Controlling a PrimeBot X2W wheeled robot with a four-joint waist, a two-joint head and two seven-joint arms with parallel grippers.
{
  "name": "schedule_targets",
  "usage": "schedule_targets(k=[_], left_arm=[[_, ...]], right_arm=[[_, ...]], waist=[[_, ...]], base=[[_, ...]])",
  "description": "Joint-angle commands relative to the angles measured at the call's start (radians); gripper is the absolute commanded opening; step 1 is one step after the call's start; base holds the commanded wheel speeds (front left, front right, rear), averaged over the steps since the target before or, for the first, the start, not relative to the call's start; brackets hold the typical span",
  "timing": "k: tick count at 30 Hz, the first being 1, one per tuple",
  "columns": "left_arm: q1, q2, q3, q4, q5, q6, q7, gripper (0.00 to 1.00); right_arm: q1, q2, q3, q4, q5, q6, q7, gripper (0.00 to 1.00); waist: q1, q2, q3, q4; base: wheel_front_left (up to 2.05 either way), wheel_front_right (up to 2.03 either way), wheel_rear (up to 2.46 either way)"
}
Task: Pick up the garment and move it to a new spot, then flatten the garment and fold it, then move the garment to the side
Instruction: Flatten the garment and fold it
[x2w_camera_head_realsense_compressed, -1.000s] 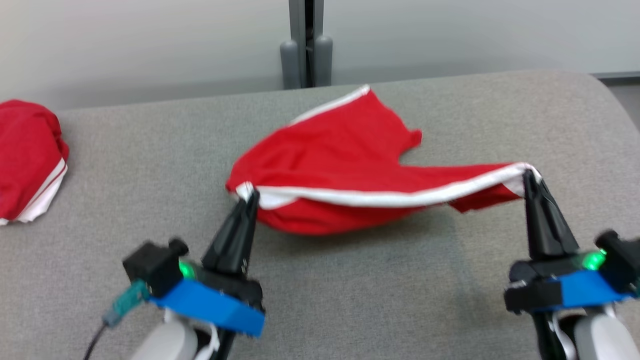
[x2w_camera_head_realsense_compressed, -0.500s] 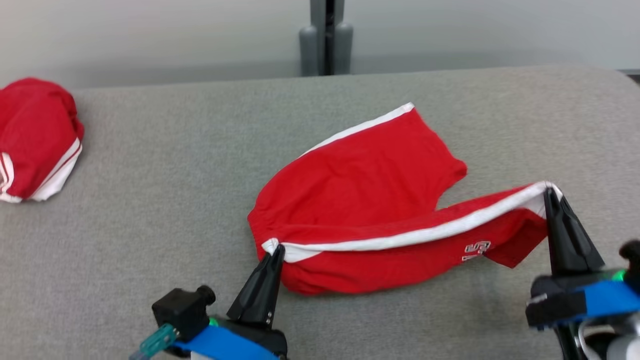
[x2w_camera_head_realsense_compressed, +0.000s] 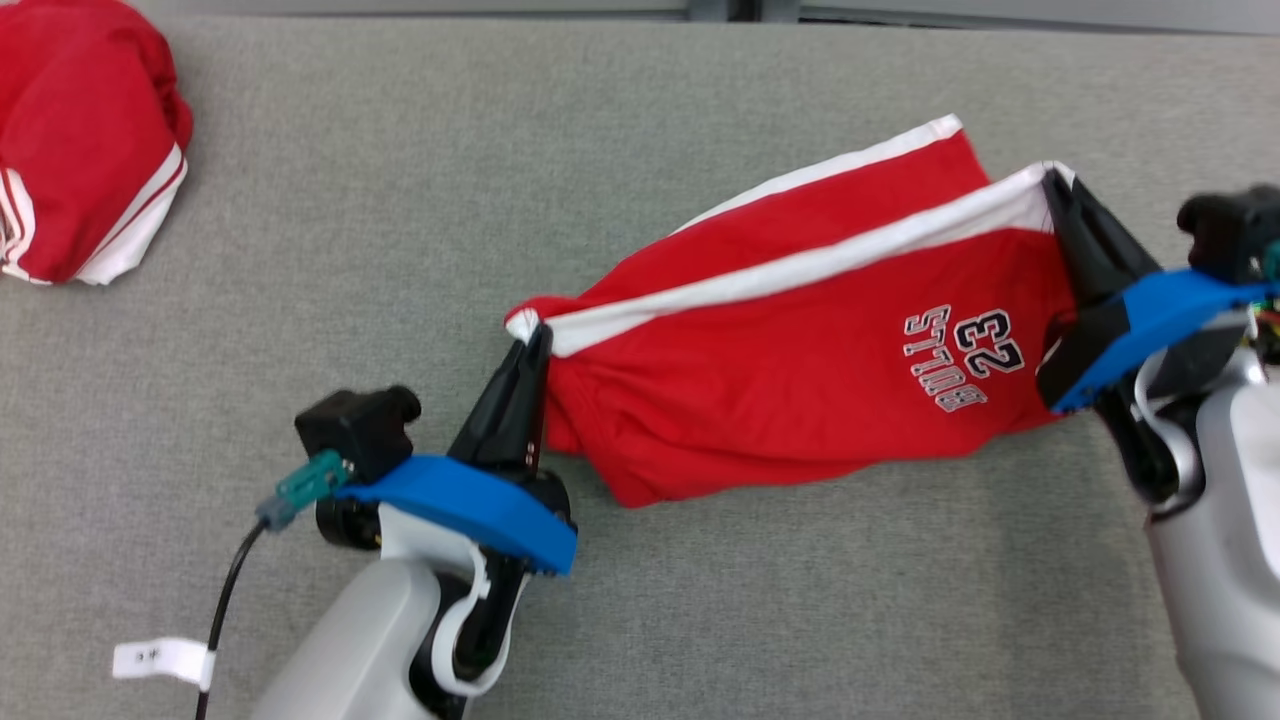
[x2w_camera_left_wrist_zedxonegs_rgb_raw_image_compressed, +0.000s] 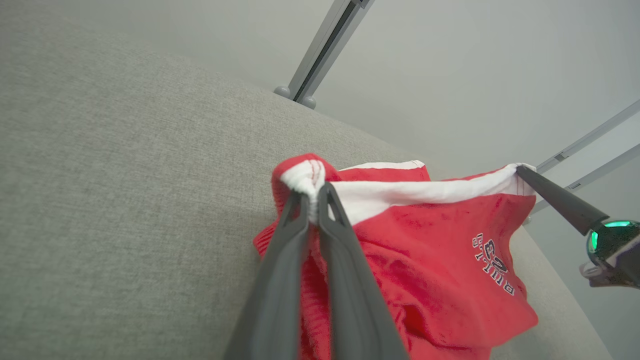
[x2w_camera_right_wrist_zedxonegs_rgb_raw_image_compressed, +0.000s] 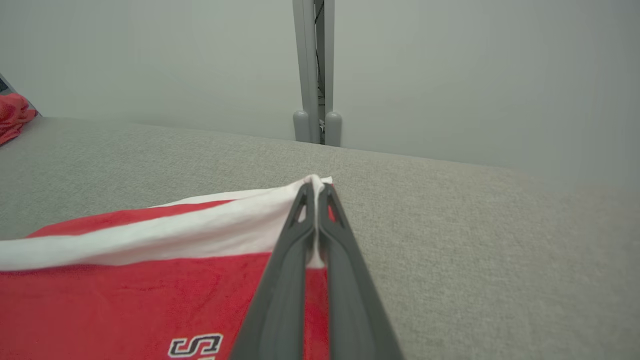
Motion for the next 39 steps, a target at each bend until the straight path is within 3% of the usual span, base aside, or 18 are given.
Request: schedule_targets(k=[1,12,18,20,21,22,31,39], left_arm=[[-0.037,-0.004,0.007,0.016,-0.003,0.001,0.007,0.00],[-0.175,-0.056,-0.019,0.150,-0.002,-0.005,0.063,0.00],[-0.224,-0.082,-0.037,0.179,0.001,0.004,0.089,0.00],[-0.234,-0.086,-0.043,0.185,0.006,0.009,0.094,0.29],[-0.241,-0.089,-0.048,0.185,0.009,0.009,0.094,1.00],[-0.240,-0.090,-0.052,0.185,0.010,0.008,0.094,1.00],[-0.170,-0.036,-0.107,0.141,0.050,-0.006,0.101,1.00],[-0.072,0.047,-0.077,0.070,0.084,0.030,0.011,1.00]], right_arm=[[-0.046,-0.017,0.011,0.040,-0.009,0.000,0.001,0.00],[-0.305,-0.051,0.018,0.371,-0.056,0.000,-0.039,0.00],[-0.395,-0.039,0.012,0.511,-0.090,0.000,-0.088,0.00],[-0.420,-0.036,0.008,0.551,-0.109,0.000,-0.112,0.03],[-0.442,-0.028,0.011,0.587,-0.126,0.000,-0.139,0.45],[-0.450,-0.022,0.021,0.603,-0.134,0.000,-0.154,1.00],[-0.474,-0.041,0.048,0.731,-0.133,0.000,-0.235,1.00],[-0.406,-0.071,0.109,0.800,-0.080,0.000,-0.214,1.00]], waist=[[-0.0002,0.0000,0.026,0.022],[-0.0002,0.0000,0.074,0.056],[-0.0002,0.0000,0.088,0.069],[-0.0002,0.0000,0.091,0.072],[-0.0002,0.0000,0.091,0.075],[-0.0002,0.0000,0.090,0.077],[-0.0002,0.0000,0.046,0.093],[-0.0002,0.0000,-0.046,0.100]], base=[[0.00,0.00,0.00],[0.00,0.00,0.00],[0.00,0.00,0.00],[0.00,0.00,0.00],[0.00,0.00,0.00],[0.00,0.00,0.00],[0.00,0.00,0.00],[0.00,0.00,0.00]])
